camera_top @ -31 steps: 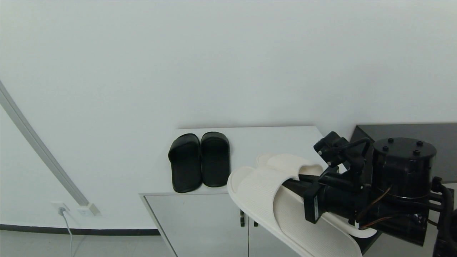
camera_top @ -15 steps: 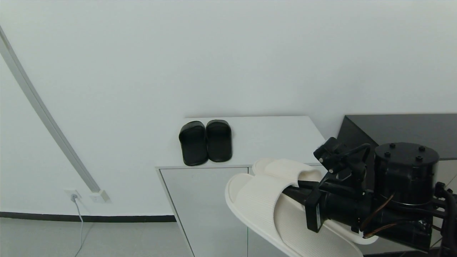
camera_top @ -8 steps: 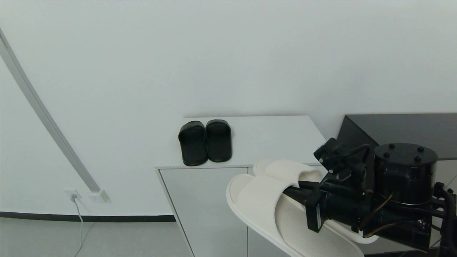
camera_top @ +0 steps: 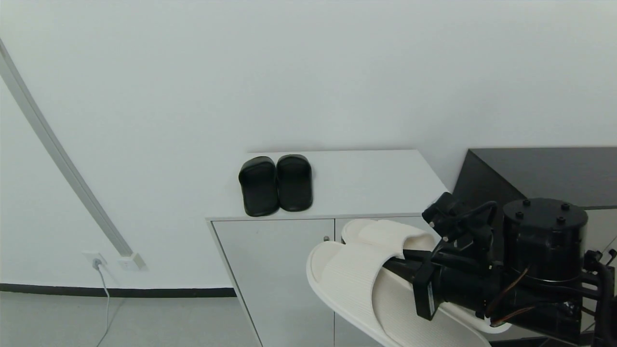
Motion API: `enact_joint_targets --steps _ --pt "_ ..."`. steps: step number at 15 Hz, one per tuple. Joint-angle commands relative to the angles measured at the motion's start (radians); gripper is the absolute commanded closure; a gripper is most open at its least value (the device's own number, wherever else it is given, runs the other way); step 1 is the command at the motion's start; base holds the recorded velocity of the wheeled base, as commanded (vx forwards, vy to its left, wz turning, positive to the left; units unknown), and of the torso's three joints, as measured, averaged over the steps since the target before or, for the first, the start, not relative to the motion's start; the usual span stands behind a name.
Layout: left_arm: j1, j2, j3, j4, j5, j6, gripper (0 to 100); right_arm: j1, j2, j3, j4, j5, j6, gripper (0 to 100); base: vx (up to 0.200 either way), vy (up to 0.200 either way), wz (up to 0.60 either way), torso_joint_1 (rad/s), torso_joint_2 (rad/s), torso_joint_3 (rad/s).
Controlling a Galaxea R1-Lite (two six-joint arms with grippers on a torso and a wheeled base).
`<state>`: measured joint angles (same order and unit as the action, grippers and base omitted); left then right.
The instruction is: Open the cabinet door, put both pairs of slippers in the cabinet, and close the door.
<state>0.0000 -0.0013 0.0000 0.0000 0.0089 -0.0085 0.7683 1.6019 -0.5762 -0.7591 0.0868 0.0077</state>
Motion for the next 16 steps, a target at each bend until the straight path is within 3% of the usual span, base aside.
enact_joint_targets --steps 1,3,4,16 --pt "0.000 0.001 0.000 0.002 0.000 -0.001 100 0.000 0.000 0.016 -0.016 -0.001 0.000 100 0.000 0.000 0.00 -0.183 0.40 0.237" --pt "0.000 0.001 0.000 0.000 -0.001 -0.002 100 0.005 -0.002 0.025 -0.054 -0.004 -0.002 100 0.000 0.000 0.00 -0.207 0.51 0.288" --pt "0.000 0.001 0.000 0.002 -0.003 -0.004 0 0.008 -0.002 0.030 -0.060 -0.004 -0.002 100 0.000 0.000 0.00 -0.227 0.55 0.315" --pt "0.000 0.001 0.000 0.002 -0.001 -0.002 0 0.028 -0.007 0.082 -0.103 -0.007 -0.023 100 0.000 0.000 0.00 -0.205 0.53 0.317"
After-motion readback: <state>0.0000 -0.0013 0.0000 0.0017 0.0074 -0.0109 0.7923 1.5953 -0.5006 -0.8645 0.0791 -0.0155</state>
